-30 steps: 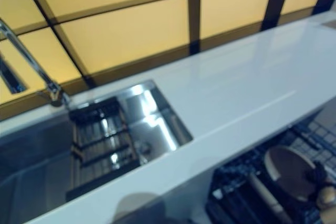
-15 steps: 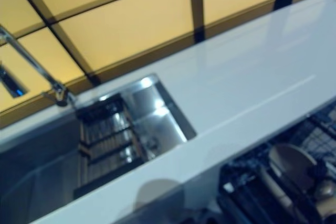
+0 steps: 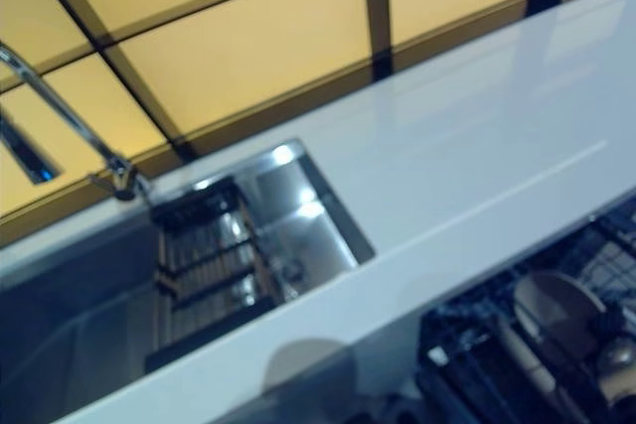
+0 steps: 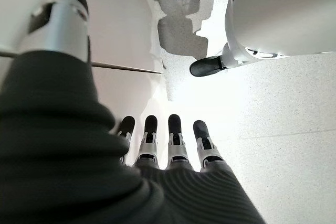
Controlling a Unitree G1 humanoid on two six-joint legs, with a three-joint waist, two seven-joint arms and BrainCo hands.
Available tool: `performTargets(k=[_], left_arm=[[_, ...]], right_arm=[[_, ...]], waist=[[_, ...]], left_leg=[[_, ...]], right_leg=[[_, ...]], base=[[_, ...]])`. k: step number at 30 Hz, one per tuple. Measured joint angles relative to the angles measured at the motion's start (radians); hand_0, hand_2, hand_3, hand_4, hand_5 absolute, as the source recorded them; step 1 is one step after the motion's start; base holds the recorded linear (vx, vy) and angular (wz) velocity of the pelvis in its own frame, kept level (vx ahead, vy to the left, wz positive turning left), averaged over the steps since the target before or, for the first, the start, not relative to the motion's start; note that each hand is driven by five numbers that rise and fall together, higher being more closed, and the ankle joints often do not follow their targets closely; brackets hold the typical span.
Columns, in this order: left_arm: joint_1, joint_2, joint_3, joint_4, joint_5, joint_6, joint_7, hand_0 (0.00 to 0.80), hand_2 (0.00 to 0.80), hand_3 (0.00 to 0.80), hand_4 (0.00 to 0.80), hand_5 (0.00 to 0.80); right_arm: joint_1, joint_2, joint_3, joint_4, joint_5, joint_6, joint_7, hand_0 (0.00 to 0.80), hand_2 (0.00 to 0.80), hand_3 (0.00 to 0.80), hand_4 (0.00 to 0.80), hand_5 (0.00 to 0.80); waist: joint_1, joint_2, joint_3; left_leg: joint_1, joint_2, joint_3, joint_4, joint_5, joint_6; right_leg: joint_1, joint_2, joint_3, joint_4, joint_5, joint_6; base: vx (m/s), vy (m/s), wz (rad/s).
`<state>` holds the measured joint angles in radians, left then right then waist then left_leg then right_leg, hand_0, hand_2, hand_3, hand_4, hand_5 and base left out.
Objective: Take plates into dishwasher
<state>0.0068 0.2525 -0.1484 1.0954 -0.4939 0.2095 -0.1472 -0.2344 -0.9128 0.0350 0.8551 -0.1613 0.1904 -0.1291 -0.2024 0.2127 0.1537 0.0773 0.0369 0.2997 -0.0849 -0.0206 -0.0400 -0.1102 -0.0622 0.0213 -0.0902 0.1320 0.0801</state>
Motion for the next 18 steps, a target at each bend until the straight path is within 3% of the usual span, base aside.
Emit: performTargets(k=[1,2,10,18], left_arm=[[-0.001,0.000,0.000,0.000,0.000,0.000,0.000,0.000,0.000,0.000,0.000,0.000],[-0.002,0.000,0.000,0.000,0.000,0.000,0.000,0.000,0.000,0.000,0.000,0.000],[-0.003,-0.001,0.001,0.000,-0.004,0.000,0.000,0.000,0.000,0.000,0.000,0.000],[0.000,-0.006,0.025,0.000,-0.161,0.023,0.009,0.000,0.000,0.000,0.000,0.000]], right_arm=[[0.000,0.000,0.000,0.001,0.003,0.000,0.000,0.389,0.389,0.389,0.389,0.389],[0.000,0.000,0.000,0.007,0.008,0.000,0.000,0.000,0.000,0.000,0.000,0.000],[0.003,0.001,0.011,0.014,0.022,0.009,0.010,0.000,0.000,0.000,0.000,0.000],[0.009,-0.018,0.007,-0.067,0.048,0.057,0.011,0.000,0.000,0.000,0.000,0.000]], waist=[[0.000,0.000,0.000],[0.000,0.000,0.000],[0.001,0.000,0.001],[-0.002,-0.008,0.007]], left_leg=[[0.000,0.000,0.000,0.000,0.000,0.000],[0.000,0.000,-0.001,0.000,0.000,0.000],[-0.001,0.000,-0.002,0.000,0.000,0.000],[-0.001,-0.001,-0.002,0.000,0.000,0.000]], right_leg=[[0.000,0.000,0.000,0.000,0.000,0.000],[0.000,0.000,-0.001,0.000,0.000,0.000],[0.000,0.001,0.000,0.000,0.000,0.000],[-0.001,0.005,0.001,0.001,0.000,0.000]], base=[[0.000,0.000,0.00],[0.000,0.000,0.00],[0.000,0.000,0.00],[-0.002,-0.020,0.00]])
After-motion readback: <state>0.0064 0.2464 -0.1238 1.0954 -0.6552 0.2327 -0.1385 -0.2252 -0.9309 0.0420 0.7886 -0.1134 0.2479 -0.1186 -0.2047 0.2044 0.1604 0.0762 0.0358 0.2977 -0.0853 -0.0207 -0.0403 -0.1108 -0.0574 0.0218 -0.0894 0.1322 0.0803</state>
